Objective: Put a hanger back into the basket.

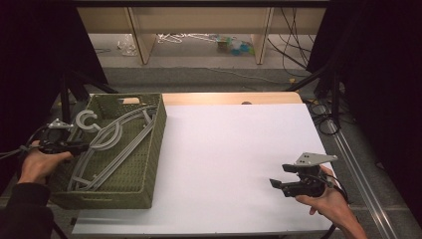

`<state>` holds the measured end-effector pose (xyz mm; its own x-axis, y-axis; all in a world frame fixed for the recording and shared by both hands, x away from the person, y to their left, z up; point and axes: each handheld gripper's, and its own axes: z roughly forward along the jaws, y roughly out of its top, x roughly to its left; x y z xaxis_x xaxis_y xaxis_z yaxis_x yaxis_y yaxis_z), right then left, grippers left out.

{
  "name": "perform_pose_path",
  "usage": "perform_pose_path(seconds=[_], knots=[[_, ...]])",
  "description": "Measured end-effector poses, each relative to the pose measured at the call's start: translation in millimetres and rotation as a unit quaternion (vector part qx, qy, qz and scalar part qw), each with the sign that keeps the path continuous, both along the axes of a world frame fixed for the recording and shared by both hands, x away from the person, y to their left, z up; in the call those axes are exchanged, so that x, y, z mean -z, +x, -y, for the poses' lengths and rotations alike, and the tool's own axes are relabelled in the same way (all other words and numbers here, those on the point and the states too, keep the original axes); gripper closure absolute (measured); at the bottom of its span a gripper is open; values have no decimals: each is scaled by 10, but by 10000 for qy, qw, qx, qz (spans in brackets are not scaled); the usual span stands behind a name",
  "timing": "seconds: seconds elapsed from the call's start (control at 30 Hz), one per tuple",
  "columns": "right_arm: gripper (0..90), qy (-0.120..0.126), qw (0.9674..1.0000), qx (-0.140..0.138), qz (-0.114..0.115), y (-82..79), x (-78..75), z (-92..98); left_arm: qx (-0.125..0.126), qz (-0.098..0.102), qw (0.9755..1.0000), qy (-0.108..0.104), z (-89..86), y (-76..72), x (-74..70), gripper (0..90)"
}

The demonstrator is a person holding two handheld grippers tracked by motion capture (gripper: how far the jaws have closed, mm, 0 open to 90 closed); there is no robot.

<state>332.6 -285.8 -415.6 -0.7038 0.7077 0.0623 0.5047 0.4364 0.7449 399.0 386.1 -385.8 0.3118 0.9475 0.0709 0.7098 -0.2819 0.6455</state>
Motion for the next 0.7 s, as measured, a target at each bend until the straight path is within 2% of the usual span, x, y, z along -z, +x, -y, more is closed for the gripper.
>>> perform_pose_path(seconds=[0.1,0.13,0.17,0.2,0.27,0.3,0.33,0.43,0.57,0.7], knots=[[288,29,10000,30,10,1,10,-7,32,334,9992,-216,88,-65,-71,626],[288,37,10000,43,18,2,14,-10,176,317,9991,-209,109,-91,-103,613],[288,42,10000,43,25,6,18,-12,248,342,9983,-395,147,-113,-116,593],[288,60,10000,46,-1,4,21,-17,307,373,9978,-444,180,-132,-138,579],[288,76,10000,11,32,7,35,-26,353,412,9976,-440,216,-144,-152,542],[288,91,10000,21,-4,2,32,-30,403,483,9965,-552,292,-177,-170,525],[288,94,10000,25,2,1,32,-32,322,710,9945,-693,350,-185,-161,505],[286,152,9999,57,49,8,27,-25,362,944,9910,-880,478,-241,-179,451],[276,326,9993,164,95,13,31,-19,470,1222,9824,-1331,688,-320,-187,384],[263,459,9986,226,164,12,22,-16,688,1356,9777,-1448,911,-395,-186,334]])
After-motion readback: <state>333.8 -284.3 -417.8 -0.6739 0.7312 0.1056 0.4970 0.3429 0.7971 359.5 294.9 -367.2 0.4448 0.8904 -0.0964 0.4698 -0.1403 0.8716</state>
